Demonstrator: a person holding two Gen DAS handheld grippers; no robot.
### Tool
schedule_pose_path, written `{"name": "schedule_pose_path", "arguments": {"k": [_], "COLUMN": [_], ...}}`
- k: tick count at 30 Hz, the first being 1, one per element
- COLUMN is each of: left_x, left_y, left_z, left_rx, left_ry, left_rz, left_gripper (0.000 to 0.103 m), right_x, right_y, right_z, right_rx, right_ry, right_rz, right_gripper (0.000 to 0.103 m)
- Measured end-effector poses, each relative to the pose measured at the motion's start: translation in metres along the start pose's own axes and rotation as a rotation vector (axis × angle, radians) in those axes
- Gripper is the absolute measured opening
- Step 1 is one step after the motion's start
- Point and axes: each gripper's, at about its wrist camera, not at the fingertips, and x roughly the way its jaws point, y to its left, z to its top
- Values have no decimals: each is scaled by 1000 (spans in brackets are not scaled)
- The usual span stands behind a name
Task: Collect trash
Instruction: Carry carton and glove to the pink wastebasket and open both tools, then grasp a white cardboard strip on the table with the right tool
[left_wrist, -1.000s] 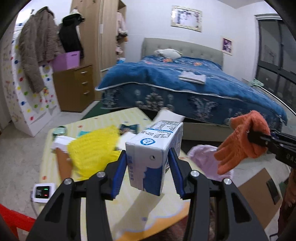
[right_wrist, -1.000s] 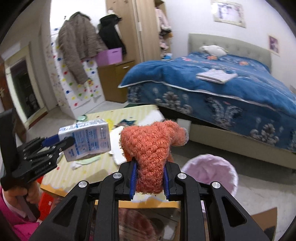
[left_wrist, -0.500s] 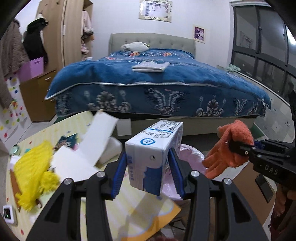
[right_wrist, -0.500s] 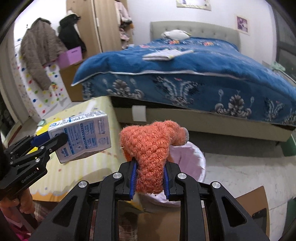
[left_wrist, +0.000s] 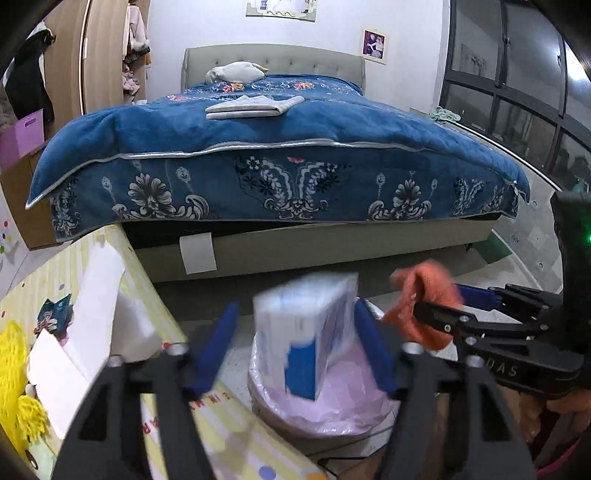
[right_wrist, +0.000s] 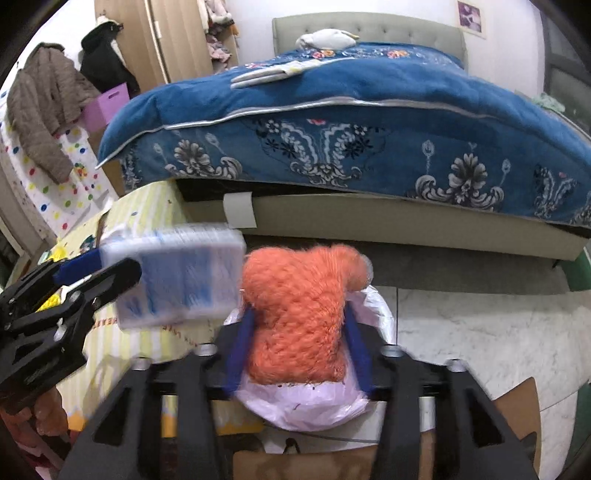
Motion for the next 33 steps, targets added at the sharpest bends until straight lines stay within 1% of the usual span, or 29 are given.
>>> {"name": "schedule_pose_path", "arguments": {"k": [3, 6, 9, 11, 14, 16, 17, 18, 19, 21, 22, 24, 26, 28, 33], "left_x": [-2, -10, -31, -44, -65, -77, -85, -93, -99, -114, -118, -131, -141, -152, -175], "left_y": [7, 18, 30, 36, 46, 52, 57, 62, 66, 80, 86, 103, 119, 140, 182], "left_z": [-1, -6, -21, -31, -50, -59, -65, -71, -75, -85, -88, -96, -101, -108, -122], "left_rx": [-18, -40, -50, -63, -75, -85, -89, -93, -97, -113, -119, -136, -158, -197, -279], "left_ry": [2, 16, 12, 20, 33, 35, 35, 32, 30, 25, 23, 17, 11, 5, -10], "left_rz": [6, 34, 89, 103, 118, 127, 132, 145, 159, 188, 202, 252, 291, 327, 403], "left_gripper": [66, 66, 67, 69, 70, 70, 70, 70, 70, 71, 71, 72, 72, 72, 75], "right_x": [-2, -12, -27, -35, -43, -46, -48, -48, -48, -48, -48, -48, -47, -43, -17], "right_y": [-5, -5, 2, 10, 30, 45, 51, 62, 69, 86, 96, 114, 132, 153, 197], "right_z": [0, -4, -10, -16, -25, -30, -32, -34, -35, -37, -37, -37, -36, -34, -30], "right_rx": [20, 32, 40, 39, 4, -26, -36, -54, -67, -98, -116, -140, -163, -183, -197], "right_ry": [-4, -14, -38, -44, -32, -30, -27, -21, -17, -12, -11, -8, -4, 12, 87], "right_rz": [9, 15, 24, 40, 59, 71, 80, 101, 112, 131, 148, 174, 201, 246, 355], "right_gripper": [56, 55, 55, 55, 54, 50, 45, 38, 35, 24, 22, 14, 14, 14, 16]}}
